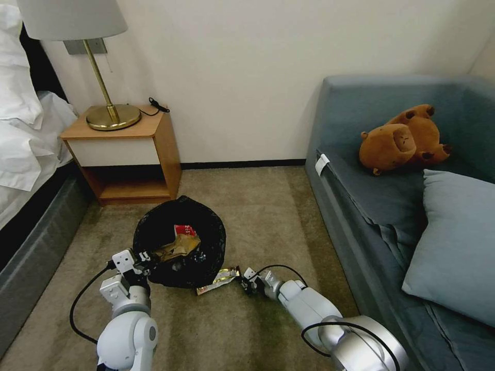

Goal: Pick up the trash bin, then pick up the garbage on the floor and place it into the trash bin.

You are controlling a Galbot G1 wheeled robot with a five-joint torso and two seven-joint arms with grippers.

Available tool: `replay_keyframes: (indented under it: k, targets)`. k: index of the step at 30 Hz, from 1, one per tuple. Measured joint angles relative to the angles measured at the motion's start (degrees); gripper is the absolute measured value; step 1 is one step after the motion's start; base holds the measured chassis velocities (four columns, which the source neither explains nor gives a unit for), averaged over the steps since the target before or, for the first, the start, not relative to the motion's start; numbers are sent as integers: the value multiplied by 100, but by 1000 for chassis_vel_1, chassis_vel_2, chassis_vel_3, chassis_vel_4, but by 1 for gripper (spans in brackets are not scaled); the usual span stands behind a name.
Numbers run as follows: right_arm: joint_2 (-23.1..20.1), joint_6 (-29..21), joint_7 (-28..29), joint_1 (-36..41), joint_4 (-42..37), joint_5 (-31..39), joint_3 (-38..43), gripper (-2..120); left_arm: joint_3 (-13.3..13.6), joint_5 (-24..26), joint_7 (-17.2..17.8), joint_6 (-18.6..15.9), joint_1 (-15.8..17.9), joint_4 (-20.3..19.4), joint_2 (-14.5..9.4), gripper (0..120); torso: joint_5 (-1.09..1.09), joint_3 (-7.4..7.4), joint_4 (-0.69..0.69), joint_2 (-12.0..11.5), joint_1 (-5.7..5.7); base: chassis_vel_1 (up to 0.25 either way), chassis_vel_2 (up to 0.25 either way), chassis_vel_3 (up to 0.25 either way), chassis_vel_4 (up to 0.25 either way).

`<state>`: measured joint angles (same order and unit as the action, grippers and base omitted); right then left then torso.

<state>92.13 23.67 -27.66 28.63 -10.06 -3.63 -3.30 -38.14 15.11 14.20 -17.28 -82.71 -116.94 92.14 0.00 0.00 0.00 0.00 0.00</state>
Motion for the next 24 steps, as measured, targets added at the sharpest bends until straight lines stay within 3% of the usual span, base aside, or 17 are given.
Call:
replay_keyframes:
  k: [24]
  targets:
    - [-5,153,79,23,-116,27,158,0,-31,39,1,43,65,70,0,2,0,0,0,0,0,0,0,0,0]
